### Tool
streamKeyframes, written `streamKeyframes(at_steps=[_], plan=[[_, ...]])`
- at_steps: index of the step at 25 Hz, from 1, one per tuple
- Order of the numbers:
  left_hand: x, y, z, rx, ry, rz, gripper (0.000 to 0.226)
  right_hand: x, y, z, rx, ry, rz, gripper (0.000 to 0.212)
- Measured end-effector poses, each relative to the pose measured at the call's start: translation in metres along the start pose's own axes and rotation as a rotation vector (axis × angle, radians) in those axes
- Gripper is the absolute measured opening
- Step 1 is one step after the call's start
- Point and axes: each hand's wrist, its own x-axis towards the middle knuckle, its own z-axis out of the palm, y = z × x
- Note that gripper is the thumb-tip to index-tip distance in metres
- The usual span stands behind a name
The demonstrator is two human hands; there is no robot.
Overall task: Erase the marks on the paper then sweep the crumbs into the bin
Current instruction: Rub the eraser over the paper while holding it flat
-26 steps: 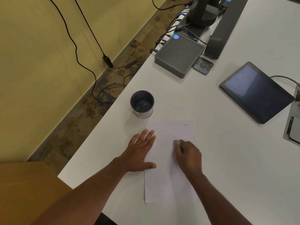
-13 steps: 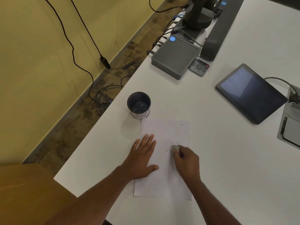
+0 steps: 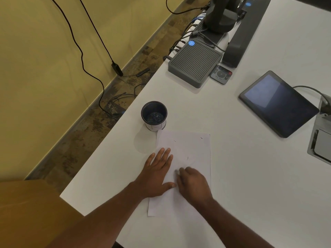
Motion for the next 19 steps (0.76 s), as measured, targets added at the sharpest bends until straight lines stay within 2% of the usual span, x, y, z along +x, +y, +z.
streamKeyframes(at_steps=[1,2,4,5,7,9,10,11,13,14,15,17,18,19], plan=[[0.0,0.0,0.0,-0.001,0.004,0.001,0.097,0.003,0.007,-0.004,0.003,-0.031,-0.027,0.014],[0.0,0.0,0.0,-0.002,0.006,0.0,0.097,0.014,0.022,-0.01,0.0,-0.029,0.038,0.015],[0.0,0.001,-0.001,-0.001,0.006,0.0,0.098,0.039,0.048,-0.026,-0.049,0.16,0.236,0.021],[0.0,0.001,-0.001,0.0,0.009,0.001,0.098,0.042,0.049,-0.029,-0.054,0.181,0.282,0.023],[0.0,0.0,0.0,-0.002,0.019,0.001,0.097,0.029,0.02,-0.02,-0.016,0.064,0.202,0.02],[0.0,0.0,0.002,0.006,0.022,0.004,0.096,-0.002,-0.004,-0.002,-0.026,-0.019,-0.049,0.014],[0.0,0.0,0.002,0.006,0.023,0.003,0.097,-0.001,0.003,-0.006,-0.018,-0.067,-0.074,0.014],[0.0,-0.001,0.003,0.0,0.025,0.002,0.097,0.011,0.018,-0.012,-0.011,-0.08,0.001,0.017],[0.0,0.0,0.001,-0.014,0.023,0.003,0.098,0.039,0.048,-0.026,-0.07,0.125,0.204,0.024],[0.0,0.0,0.0,-0.014,0.023,0.005,0.098,0.044,0.05,-0.029,-0.077,0.16,0.259,0.025],[0.001,0.0,0.001,-0.013,0.024,0.005,0.098,0.042,0.04,-0.031,-0.065,0.128,0.253,0.024],[0.0,0.0,0.001,-0.004,0.031,0.002,0.096,0.013,0.001,-0.014,-0.031,-0.008,0.077,0.018],[-0.001,0.0,0.001,0.002,0.033,0.004,0.096,-0.001,-0.005,-0.008,-0.047,-0.044,-0.039,0.015],[-0.001,0.0,0.002,0.003,0.031,0.005,0.096,-0.003,0.001,-0.011,-0.041,-0.094,-0.069,0.014]])
